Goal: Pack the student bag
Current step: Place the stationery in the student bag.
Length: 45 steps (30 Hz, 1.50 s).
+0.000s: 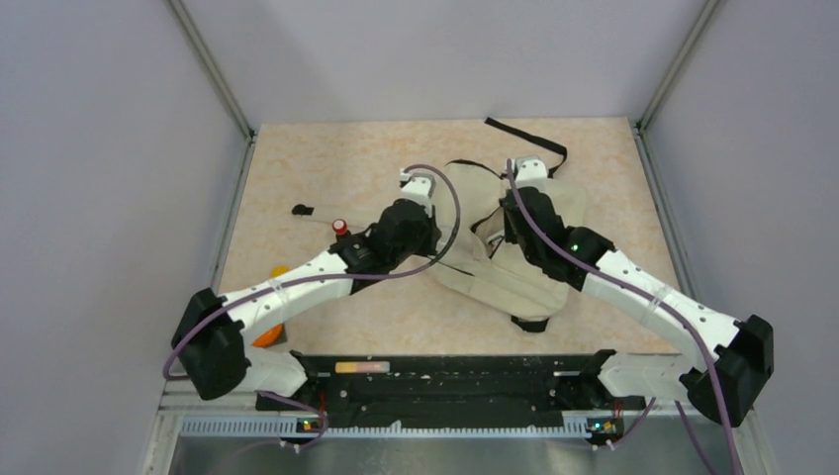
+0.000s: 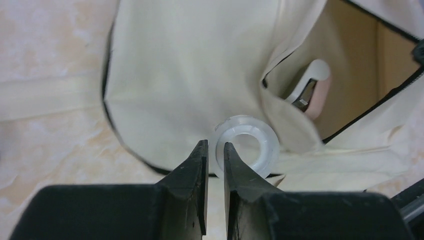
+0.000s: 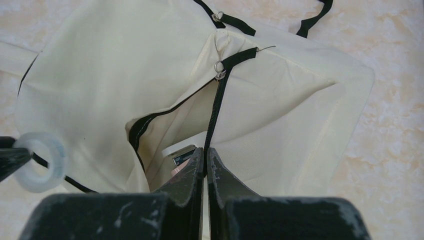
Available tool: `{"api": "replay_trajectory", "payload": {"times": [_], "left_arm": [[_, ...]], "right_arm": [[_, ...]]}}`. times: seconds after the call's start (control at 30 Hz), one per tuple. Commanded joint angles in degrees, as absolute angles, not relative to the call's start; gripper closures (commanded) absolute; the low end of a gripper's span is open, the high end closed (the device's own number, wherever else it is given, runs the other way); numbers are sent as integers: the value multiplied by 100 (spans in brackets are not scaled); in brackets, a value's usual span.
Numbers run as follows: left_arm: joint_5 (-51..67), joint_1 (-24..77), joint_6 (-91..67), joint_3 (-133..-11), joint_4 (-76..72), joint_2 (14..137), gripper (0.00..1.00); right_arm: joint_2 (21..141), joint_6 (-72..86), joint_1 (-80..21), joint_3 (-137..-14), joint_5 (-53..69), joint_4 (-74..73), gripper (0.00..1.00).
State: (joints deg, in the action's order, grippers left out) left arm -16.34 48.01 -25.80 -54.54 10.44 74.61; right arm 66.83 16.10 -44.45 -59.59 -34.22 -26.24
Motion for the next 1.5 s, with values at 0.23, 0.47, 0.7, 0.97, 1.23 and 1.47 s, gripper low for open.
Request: {"api": "replay_trajectory", "payload": {"times": [0.23, 0.47, 0.7, 0.97, 1.23, 1.47], "left_arm": [[-683, 4975, -2709, -6915, -308, 9247, 91], [-164, 5009, -2996, -7259, -719, 9993, 91], [-136, 5045, -2868, -7435, -628, 10274, 79], [-478, 5045, -2626, -7091, -449, 9798, 37], [-1393, 4973, -2435, -6209, 553, 8232, 20], [-1676, 4238, -2598, -6517, 2819, 7563, 18]], "right_arm": [[6321, 1613, -4465, -5987, -3467, -2334, 100], [6326, 1618, -4464, -5956, -3464, -2322, 100], [6329, 1636, -4465, -5947, -3472, -2321, 100], [6225, 1599, -4465, -5835, -3481, -2211, 100], [5752, 1381, -4465, -5367, -3256, -1760, 100], [5350, 1216, -4456, -5012, -2936, -1425, 100]]}}
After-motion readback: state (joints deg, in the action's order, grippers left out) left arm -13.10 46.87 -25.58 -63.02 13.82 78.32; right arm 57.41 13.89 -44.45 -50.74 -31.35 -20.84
